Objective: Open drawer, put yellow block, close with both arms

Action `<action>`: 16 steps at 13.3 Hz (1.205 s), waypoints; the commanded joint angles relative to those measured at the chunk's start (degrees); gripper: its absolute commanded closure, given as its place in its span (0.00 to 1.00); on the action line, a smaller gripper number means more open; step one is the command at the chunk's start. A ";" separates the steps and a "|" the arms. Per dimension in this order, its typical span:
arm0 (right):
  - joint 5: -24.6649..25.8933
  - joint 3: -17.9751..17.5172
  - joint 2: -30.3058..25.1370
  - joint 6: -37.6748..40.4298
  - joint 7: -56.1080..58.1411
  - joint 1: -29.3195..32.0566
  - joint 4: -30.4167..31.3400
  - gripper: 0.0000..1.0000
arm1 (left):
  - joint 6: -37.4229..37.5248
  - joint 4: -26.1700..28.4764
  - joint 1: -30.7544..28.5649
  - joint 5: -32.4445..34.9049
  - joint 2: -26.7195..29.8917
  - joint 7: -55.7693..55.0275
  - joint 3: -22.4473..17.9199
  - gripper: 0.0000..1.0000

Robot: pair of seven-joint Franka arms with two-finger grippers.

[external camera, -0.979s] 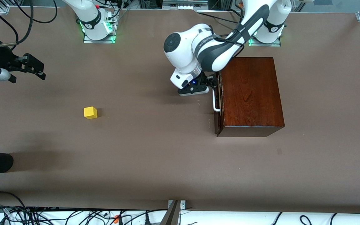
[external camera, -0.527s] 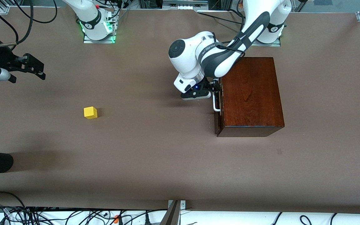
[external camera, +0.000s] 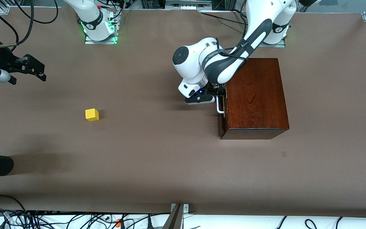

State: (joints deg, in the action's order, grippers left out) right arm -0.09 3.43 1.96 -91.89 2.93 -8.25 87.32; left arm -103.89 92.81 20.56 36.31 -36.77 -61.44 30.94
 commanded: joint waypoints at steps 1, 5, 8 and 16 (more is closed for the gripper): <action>0.18 -0.09 0.50 0.83 -0.20 0.25 -1.27 0.00 | -0.43 -0.70 -0.35 2.28 -0.67 -0.70 0.53 0.00; 0.18 -0.01 0.50 0.83 -0.20 0.34 -1.27 0.00 | -0.52 -2.36 0.09 1.49 -1.72 -0.70 0.62 0.00; 0.18 -0.01 0.50 0.83 -0.20 0.34 -1.27 0.00 | -0.52 -4.74 1.67 1.31 -3.13 -2.88 0.70 0.00; 0.00 -0.62 0.59 0.83 -0.73 -0.27 -1.27 0.00 | -0.52 -15.10 7.82 1.22 -9.19 -8.25 0.70 0.00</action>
State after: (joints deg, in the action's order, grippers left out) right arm -0.09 3.42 2.04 -91.89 2.93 -8.29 87.32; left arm -104.66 83.91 26.09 36.32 -41.82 -67.69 31.12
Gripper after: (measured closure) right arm 0.000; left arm 0.000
